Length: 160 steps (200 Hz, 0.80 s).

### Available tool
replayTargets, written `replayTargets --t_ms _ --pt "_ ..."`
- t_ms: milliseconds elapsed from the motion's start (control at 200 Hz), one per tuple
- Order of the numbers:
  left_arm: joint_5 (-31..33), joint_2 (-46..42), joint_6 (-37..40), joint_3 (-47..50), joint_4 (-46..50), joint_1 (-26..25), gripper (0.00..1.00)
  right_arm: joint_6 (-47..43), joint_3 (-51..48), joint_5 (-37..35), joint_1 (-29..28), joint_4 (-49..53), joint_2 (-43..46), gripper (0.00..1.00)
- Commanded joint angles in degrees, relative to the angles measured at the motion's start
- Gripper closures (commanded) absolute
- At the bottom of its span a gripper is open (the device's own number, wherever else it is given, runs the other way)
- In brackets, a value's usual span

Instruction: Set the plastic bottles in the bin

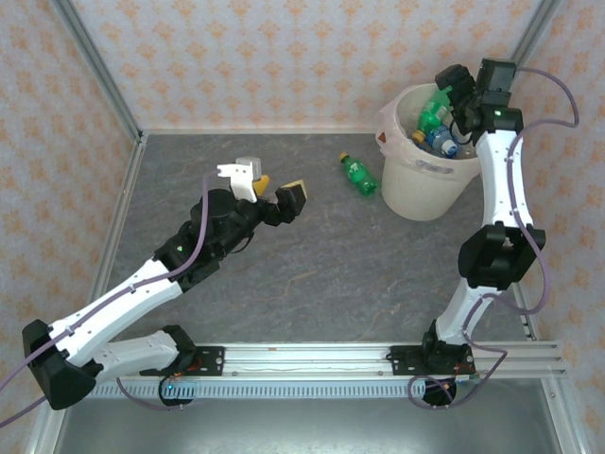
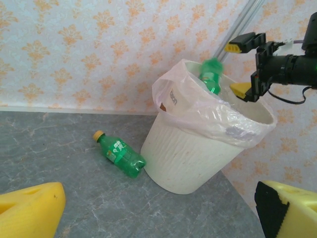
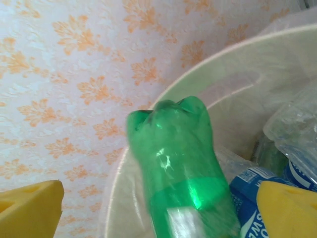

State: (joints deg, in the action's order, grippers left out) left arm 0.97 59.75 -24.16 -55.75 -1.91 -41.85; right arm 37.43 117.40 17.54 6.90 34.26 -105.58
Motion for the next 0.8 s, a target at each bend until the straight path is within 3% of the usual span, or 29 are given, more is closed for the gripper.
replayTargets --t_ms 0,180,305,546,796 --pt "1.36 -0.04 -0.26 0.7 0.81 0.71 0.01 -1.12 2.47 -2.39 -0.21 0.88 3.12 0.0" --pt "1.57 2.74 -0.46 -0.61 0.49 1.23 0.01 -4.99 2.33 -4.27 -0.8 2.49 6.17 0.0" --pt "2.67 5.16 -2.02 -2.17 1.6 2.35 0.01 -10.91 2.58 -7.98 -4.25 3.32 8.3 0.0" --pt "3.7 6.69 -8.01 -2.44 3.78 6.93 0.01 -22.9 3.11 -17.0 -15.52 4.12 9.42 0.0" --pt "-1.76 5.36 -12.24 -0.23 3.71 9.9 0.01 -33.61 4.49 -25.11 -30.99 5.2 3.3 0.0"
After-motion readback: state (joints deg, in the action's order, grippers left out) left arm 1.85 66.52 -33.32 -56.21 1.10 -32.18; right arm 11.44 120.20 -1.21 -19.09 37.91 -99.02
